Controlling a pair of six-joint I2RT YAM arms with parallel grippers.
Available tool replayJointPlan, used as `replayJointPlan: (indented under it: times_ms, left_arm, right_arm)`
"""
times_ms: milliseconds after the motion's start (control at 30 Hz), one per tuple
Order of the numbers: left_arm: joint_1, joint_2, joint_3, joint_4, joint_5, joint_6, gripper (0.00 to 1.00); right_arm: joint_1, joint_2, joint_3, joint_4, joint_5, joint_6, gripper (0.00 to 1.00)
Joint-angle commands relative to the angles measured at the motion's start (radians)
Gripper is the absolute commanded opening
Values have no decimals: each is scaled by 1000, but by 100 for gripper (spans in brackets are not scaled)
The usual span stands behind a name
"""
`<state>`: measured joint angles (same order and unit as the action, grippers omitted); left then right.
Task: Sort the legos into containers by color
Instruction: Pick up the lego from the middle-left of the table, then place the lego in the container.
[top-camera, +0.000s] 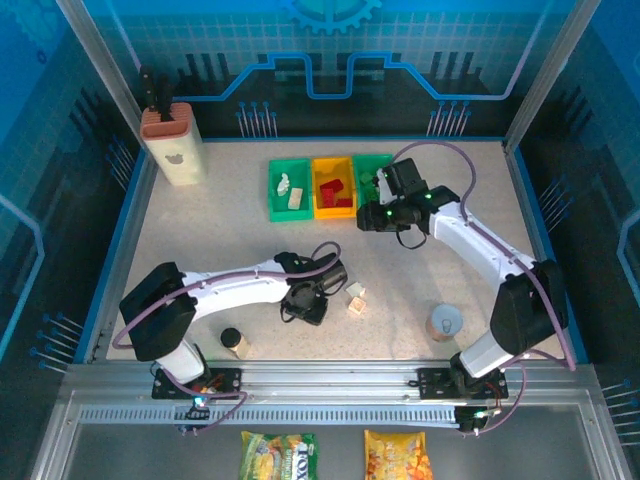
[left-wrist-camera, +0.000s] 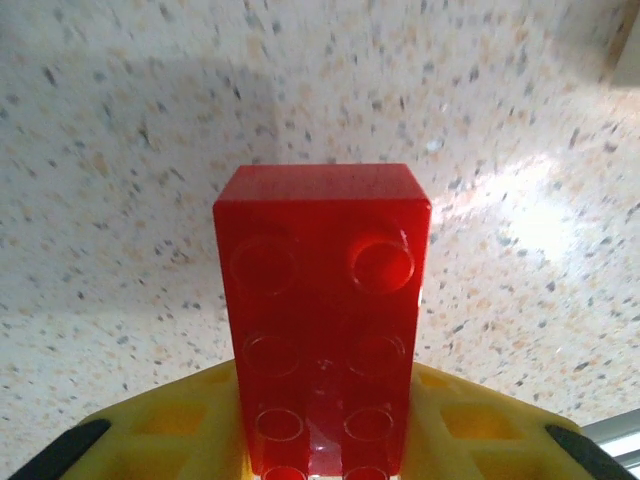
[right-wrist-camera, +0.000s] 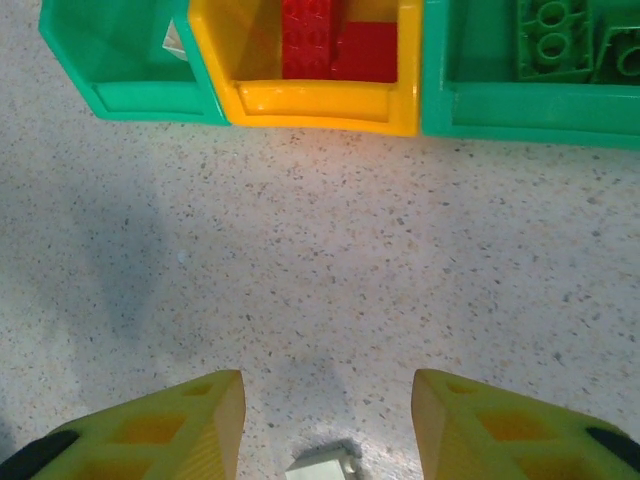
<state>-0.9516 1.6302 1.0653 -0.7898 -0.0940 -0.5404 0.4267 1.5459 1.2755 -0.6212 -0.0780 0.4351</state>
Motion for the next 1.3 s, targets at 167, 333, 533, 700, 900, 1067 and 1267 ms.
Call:
replayJointPlan:
  times_ms: [167,333,533,700,900,1067,1267]
  left_arm:
    - [125,17,124,-3,-2,58,35]
    - [213,64,228,24,11,83,35]
    - [293,168,395,46,35,119,35]
    - [355,254,517,72,86,122,35]
    - [411,360,657,133,139,102,34]
    - [453,469,778,179,190,84,34]
    - [481,583,889,258,210,81,34]
  right_arm:
    - [-35,-109,-61,-65,61,-21,49]
    - [-49,-162,-100,-84,76,-22,49]
    - [-60,-216,-137,-106,87,-17,49]
    - [-63,-253,-151,-127,98,-12,49]
    - [-63,-273,-159,-140,98,-2,49]
    - [-63,-285,-150,-159,94,0,49]
    - [-63,-305,-153,-177,99,2,49]
